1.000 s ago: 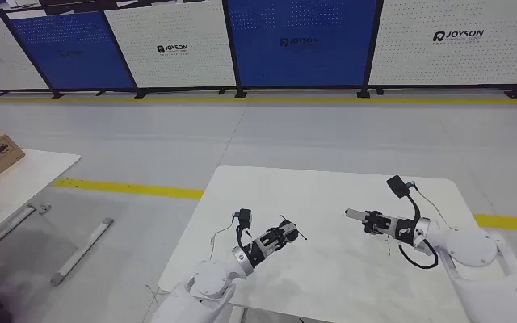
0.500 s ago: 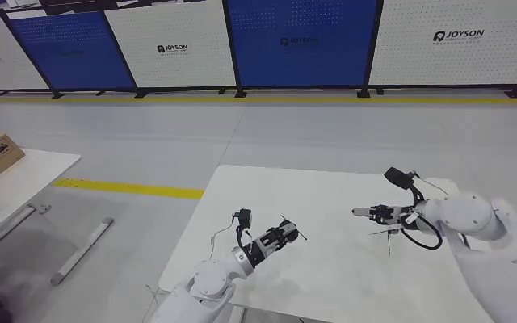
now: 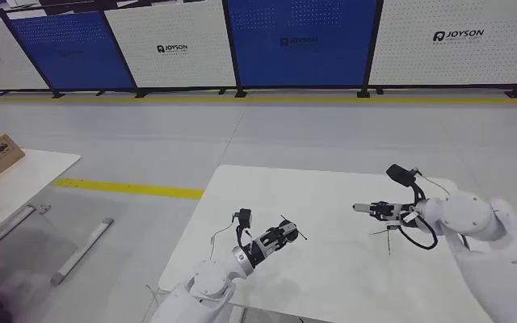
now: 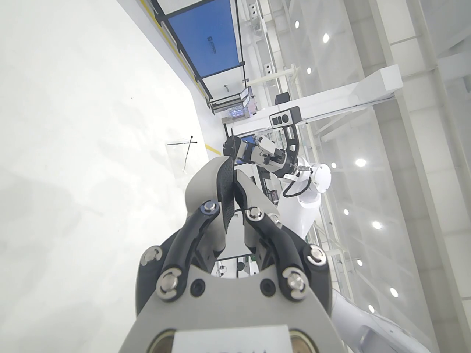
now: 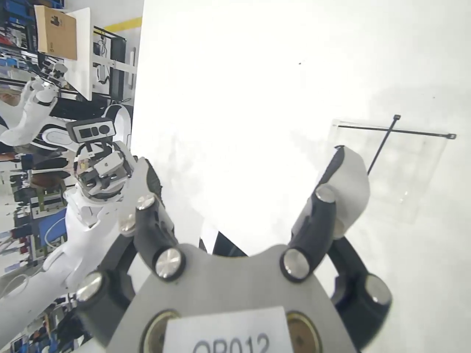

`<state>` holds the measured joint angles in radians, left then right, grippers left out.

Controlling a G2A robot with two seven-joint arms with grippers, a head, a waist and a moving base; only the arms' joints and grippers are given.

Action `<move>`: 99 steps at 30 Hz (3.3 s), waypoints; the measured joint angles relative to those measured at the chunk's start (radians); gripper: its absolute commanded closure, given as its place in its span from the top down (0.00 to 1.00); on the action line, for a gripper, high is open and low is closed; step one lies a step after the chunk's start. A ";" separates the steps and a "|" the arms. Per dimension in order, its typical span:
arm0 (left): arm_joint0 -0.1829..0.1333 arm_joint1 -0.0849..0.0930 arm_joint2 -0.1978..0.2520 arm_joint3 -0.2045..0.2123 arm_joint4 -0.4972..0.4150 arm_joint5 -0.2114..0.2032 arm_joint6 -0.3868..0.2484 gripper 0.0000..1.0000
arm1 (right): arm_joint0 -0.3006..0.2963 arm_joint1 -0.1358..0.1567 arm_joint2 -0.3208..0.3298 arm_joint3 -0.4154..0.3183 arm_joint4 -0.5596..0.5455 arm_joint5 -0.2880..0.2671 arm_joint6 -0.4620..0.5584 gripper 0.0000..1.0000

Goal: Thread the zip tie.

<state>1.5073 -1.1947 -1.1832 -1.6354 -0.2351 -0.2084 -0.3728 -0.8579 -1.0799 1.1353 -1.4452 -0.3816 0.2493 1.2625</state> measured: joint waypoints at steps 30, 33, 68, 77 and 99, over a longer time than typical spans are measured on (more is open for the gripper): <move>0.000 0.000 0.000 0.000 0.000 0.000 0.000 0.00 | 0.165 -0.001 -0.212 0.177 -0.182 0.008 0.127 1.00; 0.000 0.000 0.000 0.000 0.000 0.000 0.000 0.00 | 0.165 -0.001 -0.212 0.177 -0.181 0.009 0.127 1.00; 0.000 0.000 0.000 0.000 0.000 0.000 0.000 0.00 | 0.163 -0.005 -0.232 0.189 -0.203 0.070 0.126 1.00; 0.000 0.000 0.000 0.000 0.000 0.000 0.000 0.00 | 0.156 -0.007 -0.246 0.198 -0.224 0.067 0.120 1.00; 0.000 0.000 0.000 0.000 0.000 0.000 0.000 0.00 | 0.136 0.002 -0.230 0.197 -0.240 0.068 0.098 1.00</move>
<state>1.5073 -1.1947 -1.1832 -1.6354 -0.2351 -0.2084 -0.3728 -0.7218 -1.0775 0.9052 -1.2478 -0.6213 0.3171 1.3601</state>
